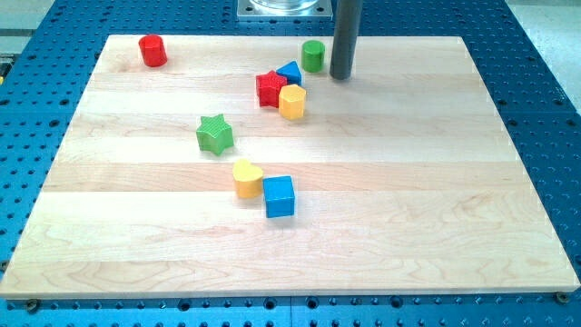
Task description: Place the green circle at the top center of the board
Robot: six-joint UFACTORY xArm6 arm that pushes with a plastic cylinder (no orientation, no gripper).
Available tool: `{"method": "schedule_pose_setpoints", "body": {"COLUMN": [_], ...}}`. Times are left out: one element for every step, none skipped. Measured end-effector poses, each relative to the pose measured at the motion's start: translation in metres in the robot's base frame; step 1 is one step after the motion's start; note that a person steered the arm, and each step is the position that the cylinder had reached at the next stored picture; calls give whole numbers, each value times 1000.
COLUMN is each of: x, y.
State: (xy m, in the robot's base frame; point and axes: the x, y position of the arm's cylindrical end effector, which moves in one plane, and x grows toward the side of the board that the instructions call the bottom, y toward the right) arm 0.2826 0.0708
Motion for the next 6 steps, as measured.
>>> {"method": "schedule_pose_setpoints", "body": {"x": [-24,-27,-27,-10,-5,12], "y": [-17,-17,-17,-35,-79,-130]}}
